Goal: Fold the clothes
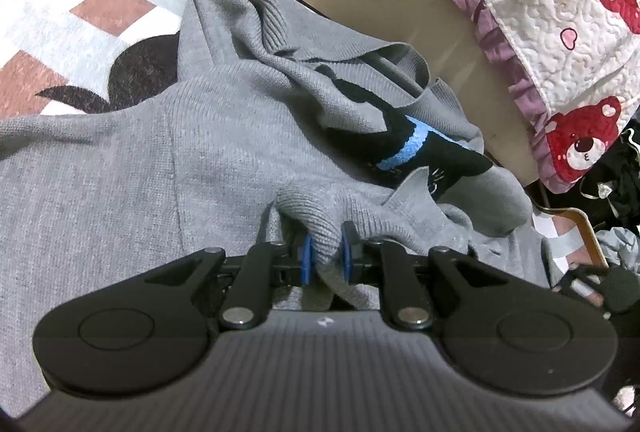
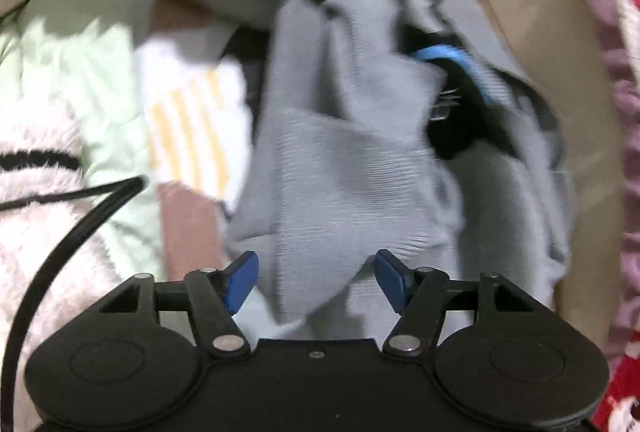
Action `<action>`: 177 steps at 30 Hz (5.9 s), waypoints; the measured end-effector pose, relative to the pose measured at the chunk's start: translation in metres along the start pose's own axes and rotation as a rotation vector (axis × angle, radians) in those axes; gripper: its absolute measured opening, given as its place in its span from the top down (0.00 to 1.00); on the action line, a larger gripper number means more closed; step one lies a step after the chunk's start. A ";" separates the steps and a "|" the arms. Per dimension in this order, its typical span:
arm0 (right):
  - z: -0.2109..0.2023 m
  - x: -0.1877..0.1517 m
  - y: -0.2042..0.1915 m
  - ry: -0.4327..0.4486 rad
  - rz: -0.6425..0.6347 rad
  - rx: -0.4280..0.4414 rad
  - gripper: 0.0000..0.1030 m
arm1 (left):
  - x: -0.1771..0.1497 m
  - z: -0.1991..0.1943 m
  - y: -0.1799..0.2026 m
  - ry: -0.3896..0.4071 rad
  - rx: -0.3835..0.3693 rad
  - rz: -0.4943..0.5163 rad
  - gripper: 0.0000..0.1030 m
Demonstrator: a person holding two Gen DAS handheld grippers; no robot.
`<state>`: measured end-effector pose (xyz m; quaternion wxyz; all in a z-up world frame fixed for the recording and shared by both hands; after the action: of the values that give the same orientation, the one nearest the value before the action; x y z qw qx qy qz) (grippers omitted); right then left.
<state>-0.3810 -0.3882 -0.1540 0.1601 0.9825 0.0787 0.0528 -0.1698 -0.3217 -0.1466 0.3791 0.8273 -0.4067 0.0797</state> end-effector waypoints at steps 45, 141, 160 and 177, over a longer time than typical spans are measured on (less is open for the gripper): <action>-0.080 -0.025 0.056 0.252 0.876 0.181 0.35 | -0.013 0.015 0.010 -0.120 -0.034 0.014 0.83; -0.032 -0.077 0.125 0.249 1.286 0.134 0.65 | -0.029 -0.052 0.031 -0.102 0.003 0.216 0.52; 0.046 -0.032 0.106 -0.196 1.102 0.155 0.84 | -0.025 0.019 0.040 -0.034 0.174 0.399 0.77; -0.087 -0.061 0.040 -0.227 0.493 0.301 0.92 | -0.087 -0.138 0.090 -0.109 0.046 0.489 0.94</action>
<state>-0.4464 -0.4094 -0.0635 0.0032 0.9843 -0.1733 -0.0322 -0.2686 -0.2075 -0.0375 0.3073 0.7157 -0.6128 0.1337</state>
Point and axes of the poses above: each gripper's, at about its wrist camera, not at the fingertips, and z roughly the way its jaws point, y to its right, x to its top, the point moved 1 cm from there along z, roughly the way its jaws point, and after that the axes turned 5 degrees about -y, right-handed, at the moved point
